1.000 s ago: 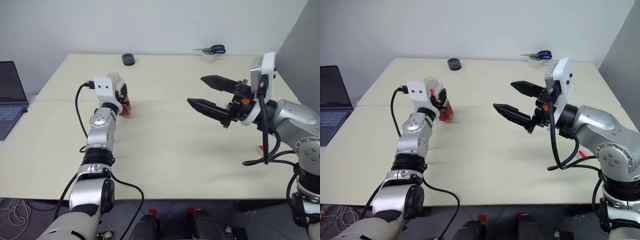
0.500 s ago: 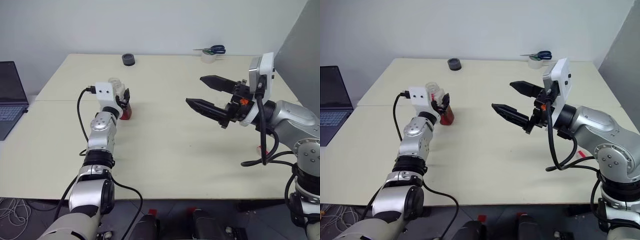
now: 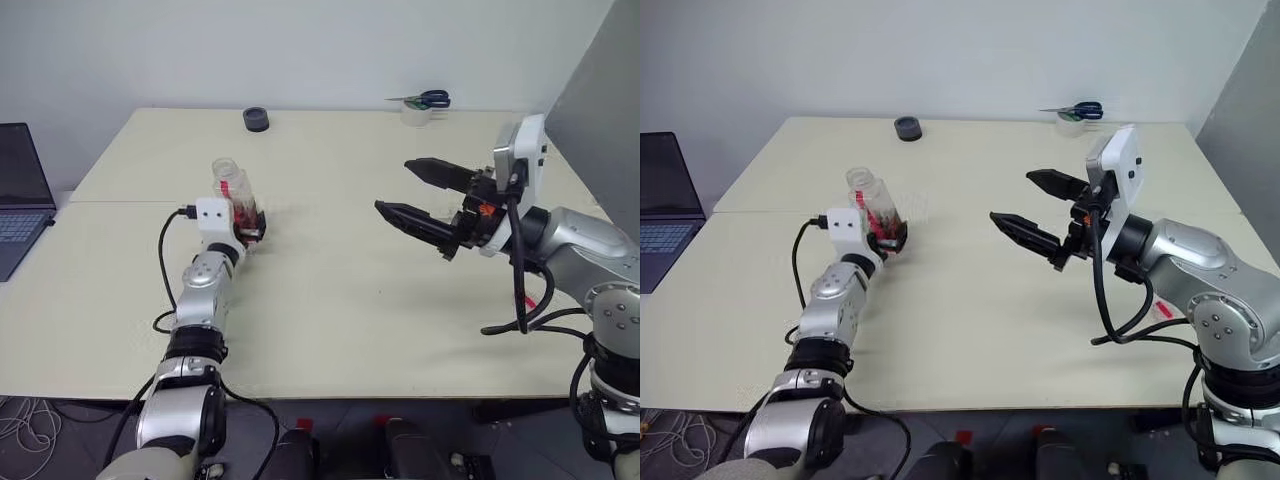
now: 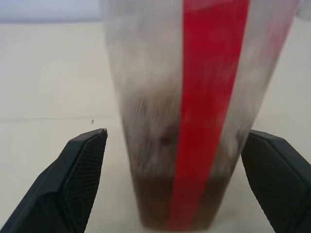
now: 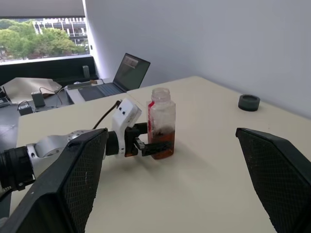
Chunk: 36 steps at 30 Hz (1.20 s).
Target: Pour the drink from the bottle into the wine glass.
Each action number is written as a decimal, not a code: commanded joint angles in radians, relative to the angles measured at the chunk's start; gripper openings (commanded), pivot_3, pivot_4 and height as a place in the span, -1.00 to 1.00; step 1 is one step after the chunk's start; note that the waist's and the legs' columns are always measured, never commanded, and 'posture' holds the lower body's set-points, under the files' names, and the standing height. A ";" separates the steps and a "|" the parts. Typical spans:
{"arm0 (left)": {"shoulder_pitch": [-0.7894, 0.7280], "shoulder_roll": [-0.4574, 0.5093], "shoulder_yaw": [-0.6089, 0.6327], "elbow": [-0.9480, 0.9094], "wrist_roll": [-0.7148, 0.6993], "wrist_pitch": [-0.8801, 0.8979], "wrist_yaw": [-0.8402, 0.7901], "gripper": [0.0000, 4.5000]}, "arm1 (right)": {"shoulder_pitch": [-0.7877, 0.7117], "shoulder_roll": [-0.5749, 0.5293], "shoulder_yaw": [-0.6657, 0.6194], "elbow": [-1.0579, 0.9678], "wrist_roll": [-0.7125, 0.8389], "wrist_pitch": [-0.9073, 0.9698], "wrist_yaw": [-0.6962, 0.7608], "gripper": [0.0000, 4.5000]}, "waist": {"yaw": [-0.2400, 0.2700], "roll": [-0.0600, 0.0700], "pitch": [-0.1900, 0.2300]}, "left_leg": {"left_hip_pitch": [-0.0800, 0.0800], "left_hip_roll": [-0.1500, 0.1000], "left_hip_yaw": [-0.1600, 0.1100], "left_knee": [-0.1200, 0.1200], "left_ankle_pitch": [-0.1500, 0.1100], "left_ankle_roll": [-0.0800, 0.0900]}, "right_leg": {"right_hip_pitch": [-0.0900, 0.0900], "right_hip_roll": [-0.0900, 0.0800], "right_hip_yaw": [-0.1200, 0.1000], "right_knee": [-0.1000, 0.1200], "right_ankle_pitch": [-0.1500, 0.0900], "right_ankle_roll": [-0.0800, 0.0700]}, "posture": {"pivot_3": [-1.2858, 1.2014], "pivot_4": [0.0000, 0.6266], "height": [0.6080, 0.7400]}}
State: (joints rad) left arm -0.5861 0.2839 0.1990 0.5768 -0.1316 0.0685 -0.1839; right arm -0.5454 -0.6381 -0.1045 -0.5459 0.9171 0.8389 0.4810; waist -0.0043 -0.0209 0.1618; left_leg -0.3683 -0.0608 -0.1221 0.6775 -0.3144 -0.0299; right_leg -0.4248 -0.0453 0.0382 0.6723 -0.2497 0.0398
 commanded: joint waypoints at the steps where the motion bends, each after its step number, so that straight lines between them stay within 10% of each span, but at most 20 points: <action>1: 0.046 -0.012 -0.016 -0.123 0.002 0.042 0.012 0.99 | 0.031 0.005 -0.017 -0.041 -0.009 -0.025 -0.003 1.00 | 0.000 0.000 0.000 | 0.000 0.000 0.000 0.000 0.000 0.000 | 0.000 0.000 0.000 0.000 0.000 0.000 | 0.03 -0.52 1.00; 16: 0.421 0.104 -0.266 -0.817 -0.055 0.260 -0.317 0.99 | 0.292 0.180 -0.006 -0.057 -0.232 -0.045 -0.343 1.00 | 0.001 0.001 -0.001 | 0.003 0.001 -0.001 -0.001 0.000 0.000 | 0.004 0.001 0.001 -0.001 0.000 0.000 | 0.03 -0.52 1.00; 29: 0.301 0.106 -0.249 -0.946 -0.268 0.452 -0.420 0.99 | 0.029 0.722 -0.452 0.451 -0.108 -0.230 -0.863 1.00 | -0.018 0.004 0.000 | 0.004 0.002 0.000 -0.002 0.000 0.000 | 0.003 0.006 0.002 0.001 0.000 -0.001 | 0.03 -0.52 1.00; 36: 0.282 0.121 -0.243 -0.944 -0.272 0.462 -0.421 0.99 | -0.126 0.781 -0.517 0.662 -0.047 -0.377 -0.882 1.00 | -0.030 0.006 0.000 | 0.005 0.003 0.001 -0.003 0.000 0.001 | 0.002 0.008 0.002 0.002 0.000 -0.001 | 0.03 -0.52 1.00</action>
State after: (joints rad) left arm -0.2888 0.3991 -0.0609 -0.3427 -0.3953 0.5384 -0.6027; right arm -0.6321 0.1299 -0.6188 0.1013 0.8472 0.5013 -0.4127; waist -0.0347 -0.0151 0.1623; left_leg -0.3633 -0.0579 -0.1204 0.6748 -0.3149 -0.0292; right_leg -0.4226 -0.0376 0.0407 0.6742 -0.2500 0.0385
